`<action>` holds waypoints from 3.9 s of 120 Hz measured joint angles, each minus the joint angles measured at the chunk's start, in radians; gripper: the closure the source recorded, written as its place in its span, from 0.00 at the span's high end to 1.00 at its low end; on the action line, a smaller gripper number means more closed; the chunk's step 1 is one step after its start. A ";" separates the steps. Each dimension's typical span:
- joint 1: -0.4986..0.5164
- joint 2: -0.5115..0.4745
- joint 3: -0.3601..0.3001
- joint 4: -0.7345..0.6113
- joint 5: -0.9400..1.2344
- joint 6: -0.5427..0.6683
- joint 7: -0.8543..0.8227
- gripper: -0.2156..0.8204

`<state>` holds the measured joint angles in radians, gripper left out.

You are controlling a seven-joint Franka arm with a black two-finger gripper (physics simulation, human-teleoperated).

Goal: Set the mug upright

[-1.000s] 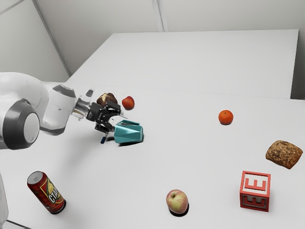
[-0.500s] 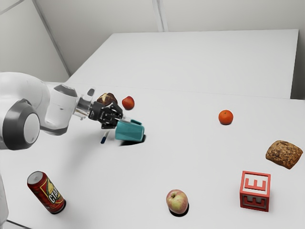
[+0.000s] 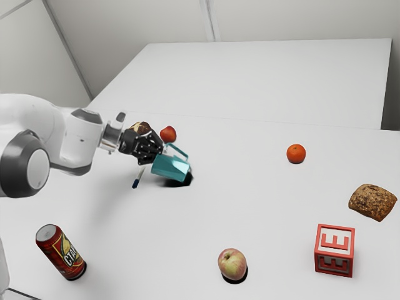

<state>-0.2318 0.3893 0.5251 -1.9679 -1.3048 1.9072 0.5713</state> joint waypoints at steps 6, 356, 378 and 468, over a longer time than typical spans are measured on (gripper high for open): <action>0.000 -0.006 0.000 0.000 0.002 0.000 0.000 0.04; -0.202 -0.036 -0.007 0.115 1.114 0.141 -0.895 0.46; -0.202 -0.036 -0.008 0.138 1.113 0.138 -0.894 0.65; -0.203 -0.237 -0.011 0.249 1.247 -0.019 -0.807 0.79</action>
<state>-0.4352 0.1527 0.5137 -1.7187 -0.0579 1.8881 -0.2359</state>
